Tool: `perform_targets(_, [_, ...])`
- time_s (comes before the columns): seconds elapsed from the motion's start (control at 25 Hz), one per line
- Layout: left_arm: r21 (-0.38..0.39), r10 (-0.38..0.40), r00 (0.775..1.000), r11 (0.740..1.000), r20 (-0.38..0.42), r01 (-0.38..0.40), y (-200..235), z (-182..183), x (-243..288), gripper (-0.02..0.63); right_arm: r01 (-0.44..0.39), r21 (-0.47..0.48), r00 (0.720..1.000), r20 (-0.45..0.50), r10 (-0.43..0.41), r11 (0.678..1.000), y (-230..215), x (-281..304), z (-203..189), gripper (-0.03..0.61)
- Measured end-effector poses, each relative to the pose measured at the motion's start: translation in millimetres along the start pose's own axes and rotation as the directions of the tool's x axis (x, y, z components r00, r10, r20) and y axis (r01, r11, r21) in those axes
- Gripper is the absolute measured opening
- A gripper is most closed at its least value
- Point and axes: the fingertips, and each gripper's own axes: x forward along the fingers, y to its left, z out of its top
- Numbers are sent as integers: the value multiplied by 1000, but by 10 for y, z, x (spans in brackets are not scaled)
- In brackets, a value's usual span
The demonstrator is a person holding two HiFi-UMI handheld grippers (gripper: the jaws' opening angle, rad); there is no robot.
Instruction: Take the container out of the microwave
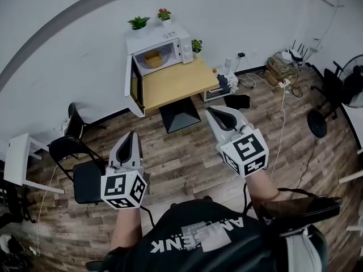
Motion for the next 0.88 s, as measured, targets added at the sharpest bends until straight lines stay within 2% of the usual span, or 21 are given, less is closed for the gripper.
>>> perform_targets(0.24, [64, -5, 1000, 998, -13, 6, -341, -3, 219, 2, -36, 11, 999, 29, 36, 999, -174, -113, -58, 6])
perform_targets(0.48, [55, -3, 1000, 998, -7, 4, -526, -10, 399, 2, -53, 5, 998, 40, 53, 999, -392, -153, -155, 8])
perform_targets(0.68, [58, 5, 1000, 998, -6, -4, -486, -62, 598, 2, -49, 21, 998, 42, 48, 999, -540, -26, -222, 6])
perform_targets(0.88, [35, -39, 999, 999, 14, 38, -289, -58, 931, 2, -44, -2, 998, 33, 44, 999, -603, 299, -215, 6])
